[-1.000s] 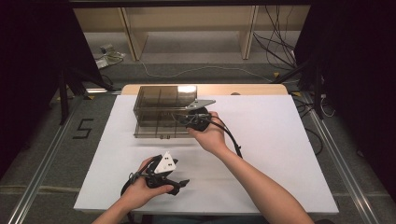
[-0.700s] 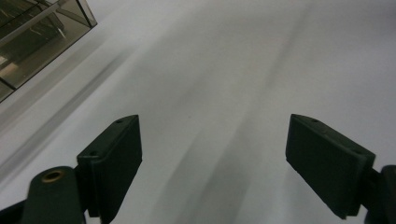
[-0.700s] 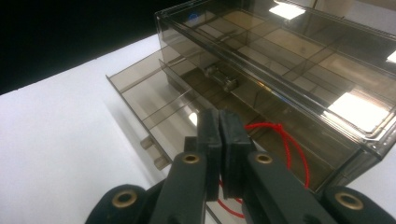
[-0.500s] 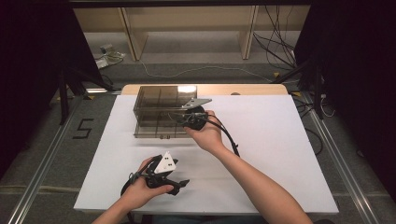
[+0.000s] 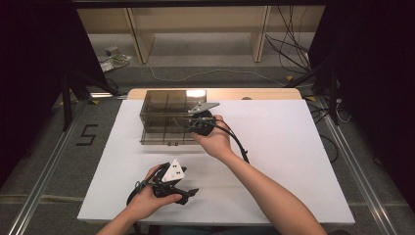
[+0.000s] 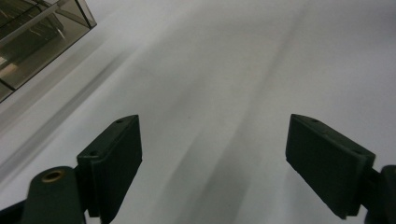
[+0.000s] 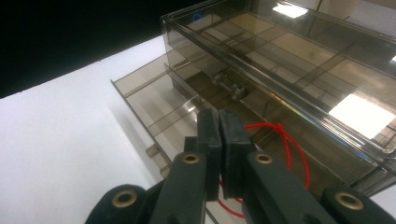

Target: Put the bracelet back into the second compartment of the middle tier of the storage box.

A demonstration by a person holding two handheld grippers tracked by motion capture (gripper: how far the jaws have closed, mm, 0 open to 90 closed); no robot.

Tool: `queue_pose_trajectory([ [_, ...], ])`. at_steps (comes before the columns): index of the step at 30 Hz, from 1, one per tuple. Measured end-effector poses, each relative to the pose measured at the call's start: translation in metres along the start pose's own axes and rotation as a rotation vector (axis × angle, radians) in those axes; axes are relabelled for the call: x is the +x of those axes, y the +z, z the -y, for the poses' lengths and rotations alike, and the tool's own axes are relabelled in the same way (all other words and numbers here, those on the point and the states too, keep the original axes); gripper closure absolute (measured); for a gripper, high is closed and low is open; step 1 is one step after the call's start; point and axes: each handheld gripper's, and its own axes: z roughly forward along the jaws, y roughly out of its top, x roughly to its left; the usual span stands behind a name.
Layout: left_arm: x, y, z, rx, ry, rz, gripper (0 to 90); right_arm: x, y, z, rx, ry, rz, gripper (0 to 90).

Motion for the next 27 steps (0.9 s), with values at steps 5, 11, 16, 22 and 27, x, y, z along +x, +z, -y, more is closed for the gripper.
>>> queue_pose_trajectory([
  [5, -0.0001, -0.0001, 0.0000, -0.002, -0.001, -0.001, 18.6, 0.0012, 0.0013, -0.0019, -0.002, -0.008, -0.002, 88.8],
  [11, -0.0002, -0.0001, -0.0001, -0.002, -0.001, 0.000, 18.6, 0.0033, 0.0029, -0.0031, -0.001, -0.007, -0.006, 88.7],
  [16, -0.0004, 0.0000, -0.0002, -0.002, 0.001, 0.000, 18.6, 0.0042, 0.0044, -0.0039, 0.002, -0.009, -0.009, 88.8],
  [22, -0.0001, -0.0003, -0.0001, 0.003, 0.006, 0.001, 18.6, 0.0049, 0.0056, -0.0050, 0.000, -0.013, -0.011, 88.7],
  [27, -0.0004, -0.0001, -0.0003, 0.003, 0.006, 0.000, 18.6, 0.0059, 0.0061, -0.0060, 0.002, -0.011, -0.014, 88.8],
])
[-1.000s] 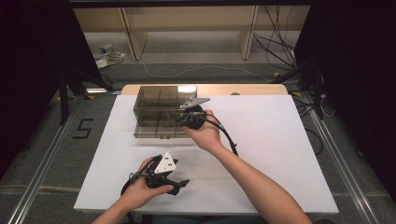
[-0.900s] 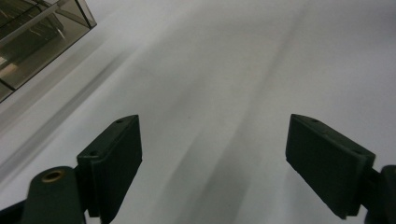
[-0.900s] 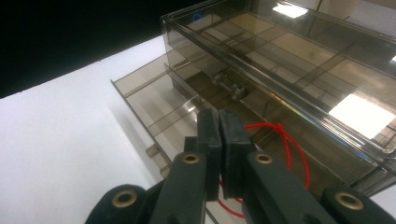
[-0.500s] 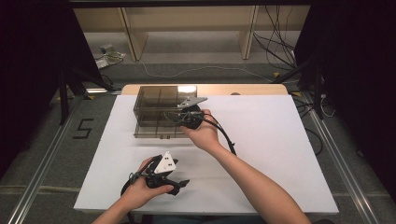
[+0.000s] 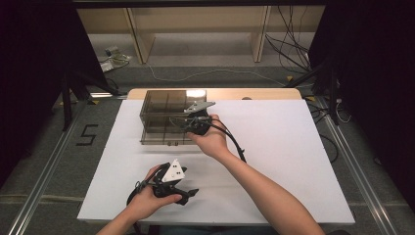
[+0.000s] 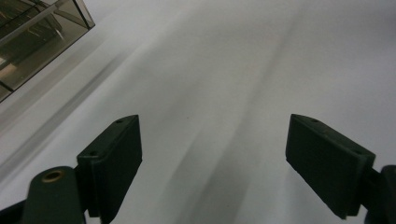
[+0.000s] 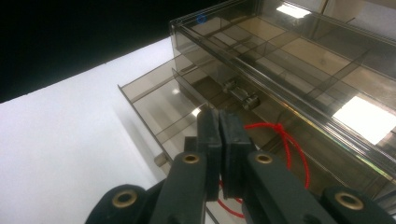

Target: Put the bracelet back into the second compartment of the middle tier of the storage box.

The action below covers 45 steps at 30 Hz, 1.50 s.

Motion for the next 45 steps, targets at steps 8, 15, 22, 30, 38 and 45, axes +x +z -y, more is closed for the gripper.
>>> queue_pose_trajectory([
  [8, 0.000, 0.000, 0.000, 0.000, 0.000, 0.001, 18.6, 0.001, 0.001, -0.001, 0.003, -0.001, -0.003, 88.8],
  [15, 0.000, 0.000, 0.000, -0.001, -0.001, 0.001, 18.6, 0.003, 0.002, -0.003, 0.002, -0.004, -0.006, 88.7],
  [22, 0.000, 0.000, 0.000, -0.002, -0.002, 0.002, 18.6, 0.004, 0.004, -0.004, 0.004, -0.008, -0.006, 88.8],
  [30, 0.000, 0.000, 0.000, -0.001, 0.000, 0.002, 18.6, 0.007, 0.006, -0.007, 0.008, -0.014, -0.011, 88.8],
  [38, 0.000, 0.000, 0.000, -0.003, -0.001, 0.004, 18.6, 0.009, 0.010, -0.007, 0.012, -0.016, -0.015, 88.7],
  [45, 0.000, 0.000, 0.000, -0.002, 0.000, 0.004, 18.6, 0.010, 0.011, -0.009, 0.014, -0.021, -0.019, 88.8],
])
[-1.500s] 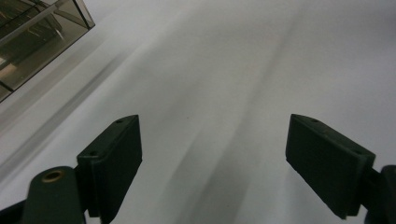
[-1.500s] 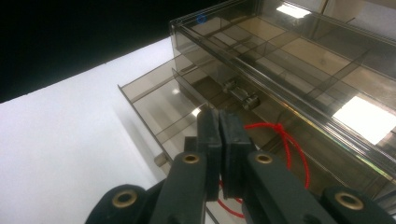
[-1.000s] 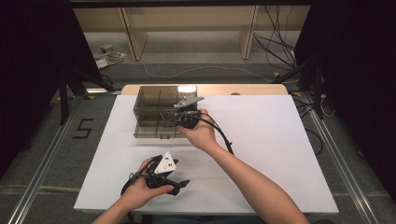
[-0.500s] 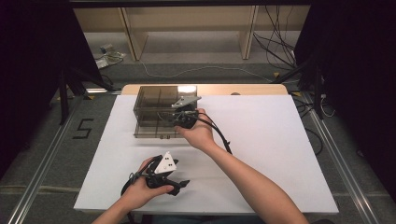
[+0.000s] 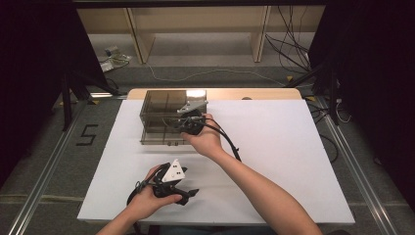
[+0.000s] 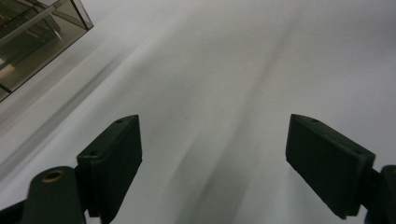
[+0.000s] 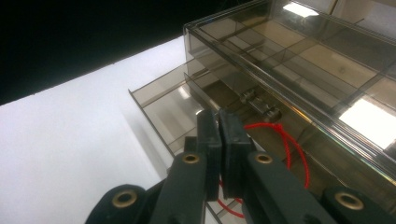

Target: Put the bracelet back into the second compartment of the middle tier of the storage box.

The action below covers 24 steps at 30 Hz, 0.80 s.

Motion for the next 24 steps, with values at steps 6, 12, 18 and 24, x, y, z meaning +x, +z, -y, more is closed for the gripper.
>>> queue_pose_trajectory([
  [6, 0.0003, -0.0002, 0.0002, -0.001, -0.001, 0.000, 18.6, 0.0008, 0.0012, -0.0015, -0.003, 0.000, -0.002, 88.8],
  [12, -0.0002, 0.0001, 0.0000, -0.007, -0.007, 0.000, 18.6, 0.0033, 0.0031, -0.0025, -0.003, -0.005, -0.006, 88.8],
  [18, 0.0003, -0.0008, 0.0001, -0.004, -0.006, -0.002, 18.6, 0.0053, 0.0045, -0.0027, -0.003, -0.005, -0.010, 88.8],
  [24, 0.0003, -0.0006, -0.0001, -0.003, -0.002, 0.001, 18.7, 0.0065, 0.0059, -0.0034, -0.002, -0.006, -0.012, 88.8],
])
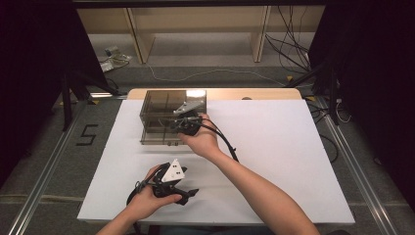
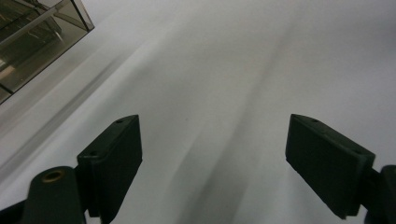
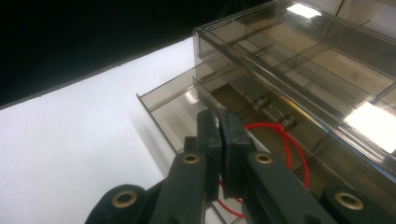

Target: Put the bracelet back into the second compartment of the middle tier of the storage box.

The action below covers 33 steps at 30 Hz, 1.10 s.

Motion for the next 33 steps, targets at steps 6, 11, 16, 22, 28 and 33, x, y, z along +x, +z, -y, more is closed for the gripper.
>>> queue_pose_trajectory([
  [6, 0.000, 0.000, 0.000, 0.000, 0.000, 0.001, 18.7, 0.002, 0.002, -0.001, 0.003, -0.003, -0.006, 88.8],
  [11, 0.000, 0.000, 0.000, 0.003, 0.004, 0.002, 18.7, 0.004, 0.004, -0.002, 0.006, -0.007, -0.009, 88.8],
  [16, 0.000, -0.001, 0.000, -0.001, -0.001, 0.001, 18.8, 0.005, 0.005, -0.003, 0.006, -0.010, -0.012, 88.8],
  [22, 0.000, 0.000, 0.000, 0.000, -0.001, 0.001, 18.8, 0.006, 0.007, -0.002, 0.013, -0.008, -0.020, 88.7],
  [28, 0.000, 0.000, 0.000, 0.000, -0.001, 0.002, 18.8, 0.006, 0.010, -0.002, 0.016, -0.010, -0.023, 88.8],
  [33, 0.000, -0.001, 0.000, -0.002, -0.001, 0.002, 18.8, 0.006, 0.012, -0.003, 0.020, -0.007, -0.024, 88.7],
])
